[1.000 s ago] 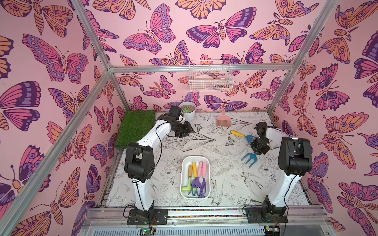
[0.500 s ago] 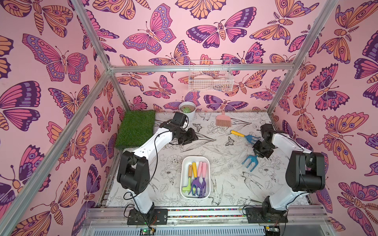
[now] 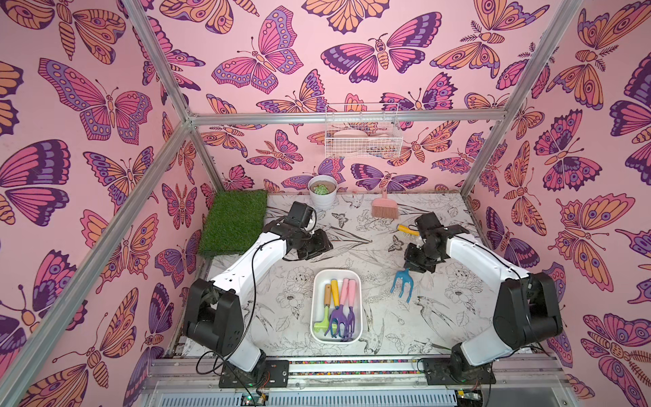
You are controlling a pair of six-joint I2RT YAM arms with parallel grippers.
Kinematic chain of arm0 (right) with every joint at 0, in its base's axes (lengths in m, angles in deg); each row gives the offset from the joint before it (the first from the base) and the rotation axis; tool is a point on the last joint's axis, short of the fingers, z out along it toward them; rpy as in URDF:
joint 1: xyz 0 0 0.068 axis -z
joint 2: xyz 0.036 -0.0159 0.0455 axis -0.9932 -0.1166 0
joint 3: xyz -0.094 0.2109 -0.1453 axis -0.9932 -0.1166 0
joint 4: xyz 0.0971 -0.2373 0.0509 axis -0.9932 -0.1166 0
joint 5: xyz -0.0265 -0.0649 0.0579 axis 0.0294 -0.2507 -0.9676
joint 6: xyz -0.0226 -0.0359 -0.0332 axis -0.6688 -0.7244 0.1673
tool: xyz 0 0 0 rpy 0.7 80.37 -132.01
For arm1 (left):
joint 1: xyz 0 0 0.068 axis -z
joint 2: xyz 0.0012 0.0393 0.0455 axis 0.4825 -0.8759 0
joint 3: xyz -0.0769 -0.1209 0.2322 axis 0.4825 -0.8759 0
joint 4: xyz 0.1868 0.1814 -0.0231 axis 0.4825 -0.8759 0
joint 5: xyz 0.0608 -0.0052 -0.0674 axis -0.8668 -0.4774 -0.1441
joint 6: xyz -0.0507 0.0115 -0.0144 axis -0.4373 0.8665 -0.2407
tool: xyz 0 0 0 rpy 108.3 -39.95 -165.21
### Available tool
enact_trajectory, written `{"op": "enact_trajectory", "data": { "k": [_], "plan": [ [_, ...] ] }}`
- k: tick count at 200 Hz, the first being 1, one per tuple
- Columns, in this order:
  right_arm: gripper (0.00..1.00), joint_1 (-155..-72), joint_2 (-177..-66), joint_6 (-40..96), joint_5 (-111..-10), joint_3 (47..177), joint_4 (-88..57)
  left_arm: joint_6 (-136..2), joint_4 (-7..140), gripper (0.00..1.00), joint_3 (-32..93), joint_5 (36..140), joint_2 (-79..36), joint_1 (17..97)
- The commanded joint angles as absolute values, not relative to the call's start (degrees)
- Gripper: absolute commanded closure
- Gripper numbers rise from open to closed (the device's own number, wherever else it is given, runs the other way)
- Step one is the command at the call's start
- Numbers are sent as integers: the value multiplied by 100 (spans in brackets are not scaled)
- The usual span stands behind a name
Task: Put the rake into the storage box
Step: Place the rake in the storage box.
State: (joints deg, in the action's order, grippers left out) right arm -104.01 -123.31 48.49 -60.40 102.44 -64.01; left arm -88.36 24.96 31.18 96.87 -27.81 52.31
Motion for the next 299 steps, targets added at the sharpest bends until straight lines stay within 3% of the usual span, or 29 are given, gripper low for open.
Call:
{"op": "enact_trajectory", "data": {
  "k": [1, 90, 172, 299],
  "plan": [
    [97, -10855, -12214, 4972, -6190, 10617, -6570, -8797, 2293, 49, 2891, 9531, -2485, 5112],
    [92, -12236, -12670, 5889, -6809, 11416, -6323, -8721, 1818, 49, 2095, 9381, -1336, 4508],
    [93, -13423, -13293, 7124, -6926, 11655, -5327, -8866, 1580, 49, 1669, 9330, -352, 4482],
    [91, -14026, -13422, 7654, -7036, 11038, -4800, -8924, 1366, 48, 1429, 9385, 295, 4477]
  ]
}}
